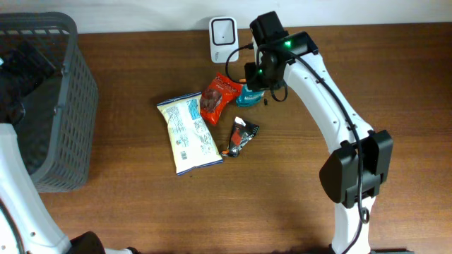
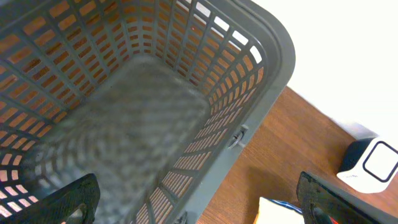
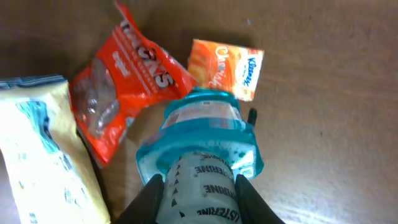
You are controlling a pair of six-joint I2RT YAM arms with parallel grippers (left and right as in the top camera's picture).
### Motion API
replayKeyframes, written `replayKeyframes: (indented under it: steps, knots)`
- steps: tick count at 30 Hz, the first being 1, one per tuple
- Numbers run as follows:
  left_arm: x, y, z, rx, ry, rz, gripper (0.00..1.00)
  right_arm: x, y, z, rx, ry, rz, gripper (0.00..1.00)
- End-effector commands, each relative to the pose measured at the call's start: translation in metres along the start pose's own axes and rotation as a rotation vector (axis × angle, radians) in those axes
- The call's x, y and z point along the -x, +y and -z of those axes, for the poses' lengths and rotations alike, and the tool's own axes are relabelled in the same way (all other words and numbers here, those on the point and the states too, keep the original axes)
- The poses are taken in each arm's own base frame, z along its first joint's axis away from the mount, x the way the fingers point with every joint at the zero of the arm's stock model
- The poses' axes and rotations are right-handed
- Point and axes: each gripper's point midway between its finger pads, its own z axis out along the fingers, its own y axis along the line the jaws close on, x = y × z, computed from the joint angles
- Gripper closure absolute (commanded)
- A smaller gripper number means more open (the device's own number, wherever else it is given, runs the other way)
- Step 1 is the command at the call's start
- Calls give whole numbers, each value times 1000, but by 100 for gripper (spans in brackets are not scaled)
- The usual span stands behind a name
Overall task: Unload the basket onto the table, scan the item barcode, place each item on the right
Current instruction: 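Lift the bottle and move it toward the scanner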
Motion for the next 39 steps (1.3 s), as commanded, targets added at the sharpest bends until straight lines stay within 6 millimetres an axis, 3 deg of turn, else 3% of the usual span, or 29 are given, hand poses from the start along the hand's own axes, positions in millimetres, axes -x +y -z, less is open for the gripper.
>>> replayKeyframes:
  steps: [1,6,13,17,24,25,26,27,30,31,34,39]
  knots:
    - [4,1,2,5,-14,12,1,15,7,14,26,-60,-29,76]
    - [4,1,2,5,-14,12,1,31,14,25,63,-115,-73,75]
    - [4,1,2,5,-14,12,1,-3,4,24,21,22,-85,74]
    - [4,1,2,5,-14,12,1,-27,-18,26,-100,112,-61,70]
    - [4,1,2,5,-14,12,1,-25,-41,24,-232,95,-52,69]
    - [4,1,2,5,-14,12,1,-24,-41,23,-231,94,-52,64]
    - [4,1,2,5,-14,12,1,-25,-41,20,-232,98,-52,49]
    - [4,1,2,5,-14,12,1,-25,-40,17,-227,104,-52,26]
    - [4,1,2,5,-14,12,1,-24,-40,15,-225,100,-55,4]
    - [4,1,2,5,-14,12,1,-23,-40,16,-224,94,-56,0]
    - [4,1,2,5,-14,12,1,-16,-42,28,-221,70,-71,1]
    - [4,1,2,5,-14,12,1,-12,-55,80,-220,27,-141,1]
